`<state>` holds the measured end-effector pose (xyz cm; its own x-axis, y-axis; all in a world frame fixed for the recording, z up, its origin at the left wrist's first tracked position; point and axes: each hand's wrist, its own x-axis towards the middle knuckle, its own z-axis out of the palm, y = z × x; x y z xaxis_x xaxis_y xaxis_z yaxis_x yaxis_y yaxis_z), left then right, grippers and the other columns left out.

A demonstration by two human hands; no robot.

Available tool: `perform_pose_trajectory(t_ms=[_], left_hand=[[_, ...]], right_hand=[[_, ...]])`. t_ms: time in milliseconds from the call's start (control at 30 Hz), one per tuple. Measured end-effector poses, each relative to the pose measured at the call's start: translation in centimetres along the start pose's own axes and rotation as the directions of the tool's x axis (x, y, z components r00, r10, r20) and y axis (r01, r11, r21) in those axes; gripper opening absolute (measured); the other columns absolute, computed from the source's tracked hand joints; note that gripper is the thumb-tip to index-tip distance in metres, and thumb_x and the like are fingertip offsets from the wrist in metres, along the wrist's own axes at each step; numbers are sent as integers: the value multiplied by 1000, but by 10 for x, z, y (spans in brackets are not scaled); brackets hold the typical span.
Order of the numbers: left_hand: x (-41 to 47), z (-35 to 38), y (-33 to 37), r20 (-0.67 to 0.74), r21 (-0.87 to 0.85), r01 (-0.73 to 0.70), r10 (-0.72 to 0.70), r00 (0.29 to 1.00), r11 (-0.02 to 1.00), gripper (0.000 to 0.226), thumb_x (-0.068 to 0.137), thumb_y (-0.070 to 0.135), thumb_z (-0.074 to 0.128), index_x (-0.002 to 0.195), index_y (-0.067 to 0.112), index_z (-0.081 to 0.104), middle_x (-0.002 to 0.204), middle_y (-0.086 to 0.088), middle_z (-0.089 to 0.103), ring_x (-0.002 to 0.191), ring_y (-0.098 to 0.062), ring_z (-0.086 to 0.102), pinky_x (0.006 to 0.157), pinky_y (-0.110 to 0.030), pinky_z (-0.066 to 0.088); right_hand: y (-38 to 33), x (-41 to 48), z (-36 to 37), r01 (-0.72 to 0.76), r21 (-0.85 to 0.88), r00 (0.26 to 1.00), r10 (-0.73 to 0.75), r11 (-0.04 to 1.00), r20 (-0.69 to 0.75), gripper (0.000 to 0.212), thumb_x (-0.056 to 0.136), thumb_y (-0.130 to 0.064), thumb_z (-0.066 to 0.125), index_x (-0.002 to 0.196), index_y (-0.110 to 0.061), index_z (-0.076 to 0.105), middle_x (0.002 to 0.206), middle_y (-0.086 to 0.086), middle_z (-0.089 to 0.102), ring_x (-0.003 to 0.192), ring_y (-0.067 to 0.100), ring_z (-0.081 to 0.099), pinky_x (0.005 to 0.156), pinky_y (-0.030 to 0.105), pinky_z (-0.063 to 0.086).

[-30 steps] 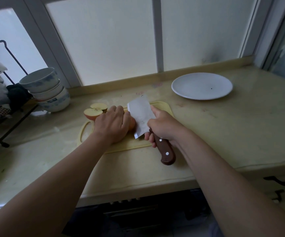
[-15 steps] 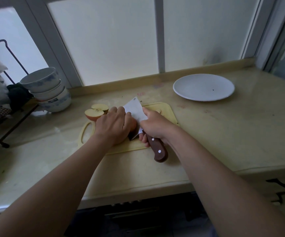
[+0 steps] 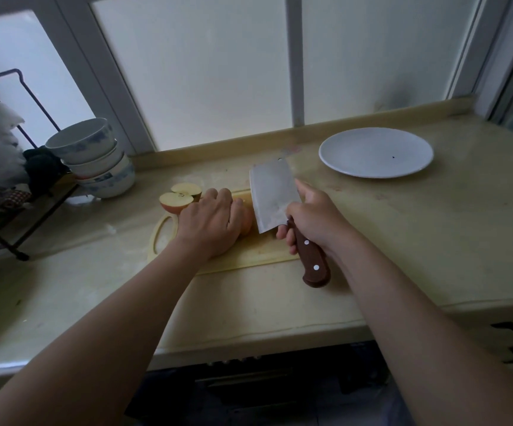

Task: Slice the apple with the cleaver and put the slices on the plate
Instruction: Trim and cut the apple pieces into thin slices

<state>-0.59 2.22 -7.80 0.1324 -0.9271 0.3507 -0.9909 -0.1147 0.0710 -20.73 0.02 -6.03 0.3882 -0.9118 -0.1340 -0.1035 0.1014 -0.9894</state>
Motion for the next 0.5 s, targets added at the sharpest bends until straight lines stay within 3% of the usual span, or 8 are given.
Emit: perform_pose_trajectory(t_ms=[133, 500], left_hand=[[-2, -4, 5, 4, 5, -14, 14, 1000, 1000, 32, 104, 39, 29, 95, 16, 49, 85, -1, 47, 78, -19, 48, 69, -36, 40], [1, 0, 0, 6, -9, -23, 23, 1000, 1000, 41, 99, 48, 19, 95, 19, 49, 88, -2, 50, 80, -20, 50, 68, -35, 37]], right_hand=[[0, 1, 1, 3, -6, 1000, -3, 1000, 9, 69, 89, 5, 30, 143, -30, 54, 67, 18, 64, 43, 18, 52, 44, 30, 50], [-2, 0, 3, -19, -11, 999, 20, 1000, 33, 72, 90, 7, 28, 149, -28, 50, 68, 17, 64, 42, 15, 53, 43, 28, 48]])
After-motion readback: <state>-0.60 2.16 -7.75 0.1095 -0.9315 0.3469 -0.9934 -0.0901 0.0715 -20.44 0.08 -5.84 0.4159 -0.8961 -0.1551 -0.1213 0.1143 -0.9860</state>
